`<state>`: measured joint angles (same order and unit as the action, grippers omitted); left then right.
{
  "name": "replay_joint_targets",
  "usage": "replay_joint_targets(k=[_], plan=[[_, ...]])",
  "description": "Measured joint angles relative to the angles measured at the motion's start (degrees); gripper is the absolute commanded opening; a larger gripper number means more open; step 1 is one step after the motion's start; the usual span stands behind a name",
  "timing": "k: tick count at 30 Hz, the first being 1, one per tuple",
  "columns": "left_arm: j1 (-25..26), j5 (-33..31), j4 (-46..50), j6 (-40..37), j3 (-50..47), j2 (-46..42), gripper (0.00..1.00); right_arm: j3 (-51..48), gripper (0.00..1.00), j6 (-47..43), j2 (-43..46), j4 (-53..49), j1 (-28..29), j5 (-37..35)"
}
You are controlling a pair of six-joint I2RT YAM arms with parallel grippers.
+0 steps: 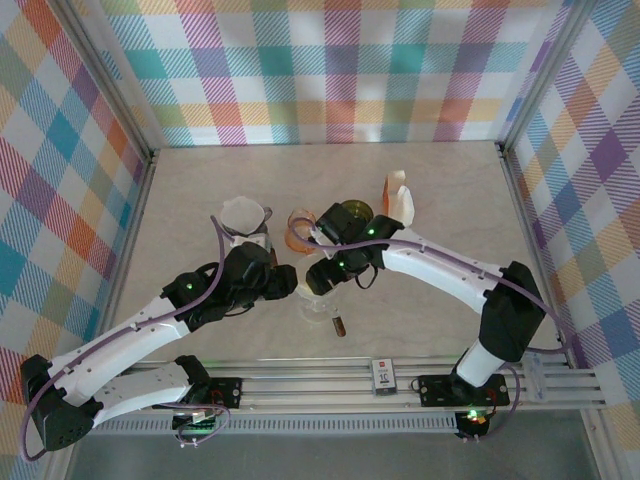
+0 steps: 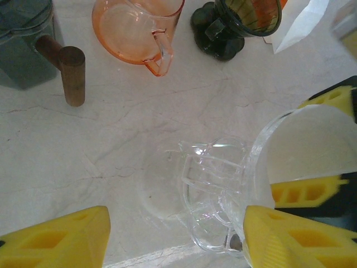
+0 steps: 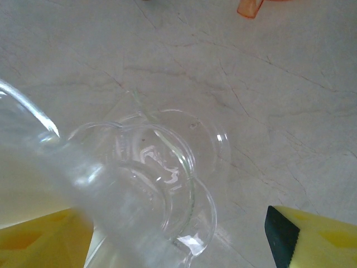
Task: Place the coffee filter in the dripper
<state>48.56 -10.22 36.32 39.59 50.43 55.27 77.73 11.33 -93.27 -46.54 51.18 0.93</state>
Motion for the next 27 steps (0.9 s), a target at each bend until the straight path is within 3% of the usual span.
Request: replay_joint_targets(k=[4, 10, 15, 23, 27], plan=[[0.0, 0.35, -0.35, 0.02, -0.07, -0.02, 0.66, -0.55, 0.81, 0.07, -0.68, 0.66, 0.2, -0.59], [0.0, 0.74, -0.83, 0.52, -0.83, -1.38, 0.83, -1.01, 0.81, 0.09, -0.72, 1.38, 0.46, -1.44], [-0.13, 0.81, -2.43, 1.07, -1.36, -3.69, 0.88, -1.05, 0.81, 0.2, -0.76, 1.51, 0.61, -2.01], [-0.39, 2.54, -3.54, 1.03, -1.49, -2.21, 0.87, -1.07, 0.81, 0.24, -0.76, 1.51, 0.61, -2.05], [-0.39, 2.69, -3.26, 1.01, -1.49, -0.83, 0.7, -1.07, 0.81, 0.26, -0.76, 1.53, 0.61, -2.05]])
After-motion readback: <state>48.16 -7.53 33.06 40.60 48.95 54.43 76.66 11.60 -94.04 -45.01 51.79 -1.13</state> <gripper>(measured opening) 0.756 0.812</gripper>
